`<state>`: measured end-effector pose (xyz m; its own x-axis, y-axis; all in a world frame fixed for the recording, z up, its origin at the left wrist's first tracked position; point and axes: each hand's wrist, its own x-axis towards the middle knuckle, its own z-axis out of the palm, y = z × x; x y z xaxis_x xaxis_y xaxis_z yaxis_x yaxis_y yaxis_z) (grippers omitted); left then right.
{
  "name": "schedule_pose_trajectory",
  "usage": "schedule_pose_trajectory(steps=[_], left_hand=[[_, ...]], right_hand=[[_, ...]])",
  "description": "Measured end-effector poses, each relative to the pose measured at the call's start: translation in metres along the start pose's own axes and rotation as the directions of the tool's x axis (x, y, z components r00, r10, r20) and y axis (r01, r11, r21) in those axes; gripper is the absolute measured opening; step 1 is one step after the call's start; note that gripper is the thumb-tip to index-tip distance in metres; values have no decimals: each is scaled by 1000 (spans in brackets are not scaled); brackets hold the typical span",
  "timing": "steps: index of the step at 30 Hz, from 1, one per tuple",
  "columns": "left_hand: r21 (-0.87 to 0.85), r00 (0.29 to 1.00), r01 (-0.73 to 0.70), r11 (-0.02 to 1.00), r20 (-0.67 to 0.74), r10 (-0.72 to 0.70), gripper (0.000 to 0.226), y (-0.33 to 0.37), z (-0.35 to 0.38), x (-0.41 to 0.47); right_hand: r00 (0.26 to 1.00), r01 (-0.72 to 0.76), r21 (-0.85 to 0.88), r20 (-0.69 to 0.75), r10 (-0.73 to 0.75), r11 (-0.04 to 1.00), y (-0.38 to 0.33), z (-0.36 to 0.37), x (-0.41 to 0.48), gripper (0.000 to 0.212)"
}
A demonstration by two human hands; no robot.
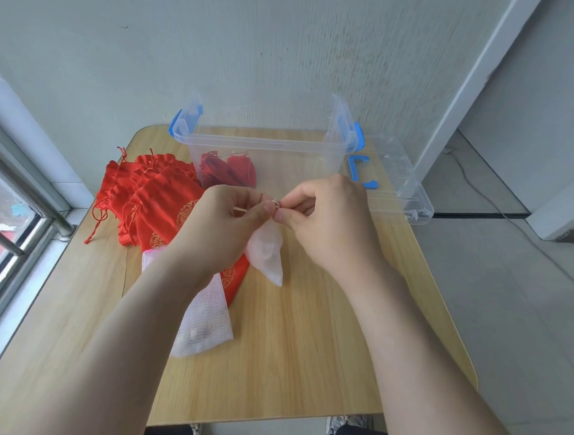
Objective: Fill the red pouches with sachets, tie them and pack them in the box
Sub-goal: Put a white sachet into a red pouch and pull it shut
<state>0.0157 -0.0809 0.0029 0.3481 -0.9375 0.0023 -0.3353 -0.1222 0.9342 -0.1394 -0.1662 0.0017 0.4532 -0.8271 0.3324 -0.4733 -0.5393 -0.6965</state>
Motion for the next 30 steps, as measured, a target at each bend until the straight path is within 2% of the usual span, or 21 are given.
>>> schedule_pose_trajectory(steps=[6, 13, 17, 22, 28, 30], left_hand=[[60, 998, -32, 998, -43, 35, 18, -1, 2, 0], [154, 996, -84, 985, 24, 82, 10, -2, 2, 1], [262, 992, -118, 958, -4, 124, 9, -4, 3, 3], [435, 985, -170, 884, 51, 164, 16, -5, 7, 1], [578, 991, -130, 806, 83, 101, 19, 0, 14, -6], [586, 990, -139, 798, 67, 124, 21, 3, 14, -9]], right_hand=[[1000, 1, -38, 4, -1, 999, -1, 2, -1, 7], [1000, -15, -59, 20, 16, 998, 1, 0, 0, 5], [996, -83, -42, 31, 84, 996, 1, -2, -1, 7], [979, -193, -30, 64, 195, 981, -1, -4, -2, 5], [968, -240, -111, 53, 247, 964, -9, -7, -4, 7], [946, -309, -39, 94, 311, 950, -12, -8, -3, 7]])
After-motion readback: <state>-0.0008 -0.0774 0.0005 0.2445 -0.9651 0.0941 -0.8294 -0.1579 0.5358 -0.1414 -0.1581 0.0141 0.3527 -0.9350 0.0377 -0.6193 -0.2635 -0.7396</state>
